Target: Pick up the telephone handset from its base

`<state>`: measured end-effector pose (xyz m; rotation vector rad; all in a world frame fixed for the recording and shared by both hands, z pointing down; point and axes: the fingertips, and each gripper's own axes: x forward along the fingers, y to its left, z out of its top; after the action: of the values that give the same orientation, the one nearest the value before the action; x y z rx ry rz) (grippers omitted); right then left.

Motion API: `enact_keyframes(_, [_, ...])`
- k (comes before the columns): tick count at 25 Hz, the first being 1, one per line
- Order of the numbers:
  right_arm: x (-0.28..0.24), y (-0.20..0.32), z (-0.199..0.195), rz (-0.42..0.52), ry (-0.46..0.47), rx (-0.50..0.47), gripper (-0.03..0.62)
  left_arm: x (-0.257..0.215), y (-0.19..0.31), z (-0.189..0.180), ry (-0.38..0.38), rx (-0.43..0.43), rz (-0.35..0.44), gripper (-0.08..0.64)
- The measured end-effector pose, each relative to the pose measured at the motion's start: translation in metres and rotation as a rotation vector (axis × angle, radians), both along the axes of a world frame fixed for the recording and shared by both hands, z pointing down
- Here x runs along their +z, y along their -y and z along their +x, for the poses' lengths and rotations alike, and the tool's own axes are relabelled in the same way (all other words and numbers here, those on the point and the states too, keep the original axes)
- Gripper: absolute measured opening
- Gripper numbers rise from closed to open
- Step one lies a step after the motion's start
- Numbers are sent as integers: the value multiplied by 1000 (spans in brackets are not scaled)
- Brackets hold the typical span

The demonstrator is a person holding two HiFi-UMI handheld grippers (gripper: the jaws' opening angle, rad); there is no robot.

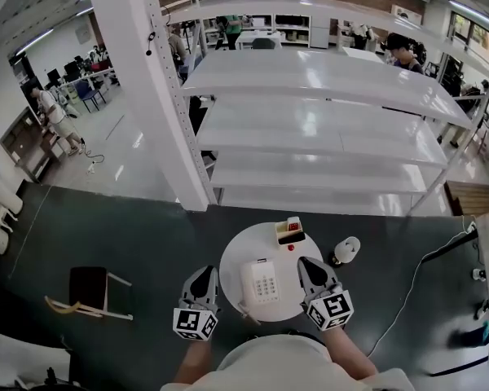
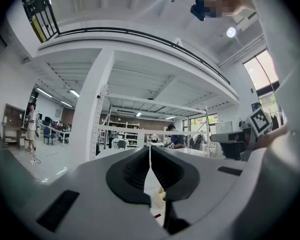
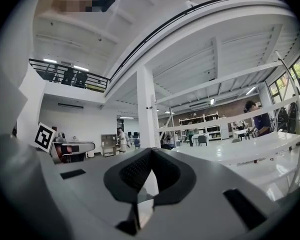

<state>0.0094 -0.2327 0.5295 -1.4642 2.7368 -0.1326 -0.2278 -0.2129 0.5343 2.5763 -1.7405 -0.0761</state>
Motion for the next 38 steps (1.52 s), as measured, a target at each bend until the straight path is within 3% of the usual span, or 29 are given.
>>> enact_keyframes(5, [-2,5,13,21,16,-49,9,0,5,21,19,-15,4,25])
enact_keyframes(22, [-1,4,39,12,40,-60,9,4,-1,47,29,-38,-11,25])
enact_keyframes(28, [1,3,43,8,43,-50,9,5,-6,56,22,2,-1,25])
enact_keyframes(38, [4,0,48,7,43,-29,9,54,-10,68,47,9,-111,25])
